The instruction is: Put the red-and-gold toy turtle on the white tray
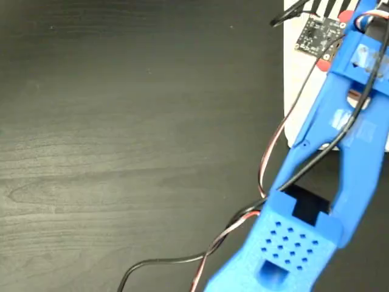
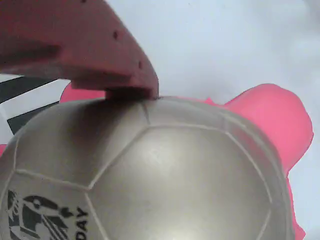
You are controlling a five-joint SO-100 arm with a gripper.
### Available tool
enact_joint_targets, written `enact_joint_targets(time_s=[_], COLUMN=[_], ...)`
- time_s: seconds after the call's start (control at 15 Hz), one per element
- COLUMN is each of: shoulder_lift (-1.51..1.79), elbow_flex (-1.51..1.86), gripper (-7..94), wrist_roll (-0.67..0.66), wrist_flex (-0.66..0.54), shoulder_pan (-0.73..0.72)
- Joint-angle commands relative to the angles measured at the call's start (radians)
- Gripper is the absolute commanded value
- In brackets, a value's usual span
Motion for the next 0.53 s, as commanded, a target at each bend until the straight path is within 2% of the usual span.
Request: enact_joint_targets(time_s=[0.0,0.27,0.33,0.47], shoulder_lift=[0.052,0.052,0.054,0.058], elbow_flex=[-0.026,0.006,0.015,0.043], gripper=[50,51,59,59], wrist_roll=[-0.012,-0.028,-0.028,-0.035], wrist_flex=[0.011,0.011,0.012,0.006], shoulder_pan=[0.008,0.003,0.002,0.000])
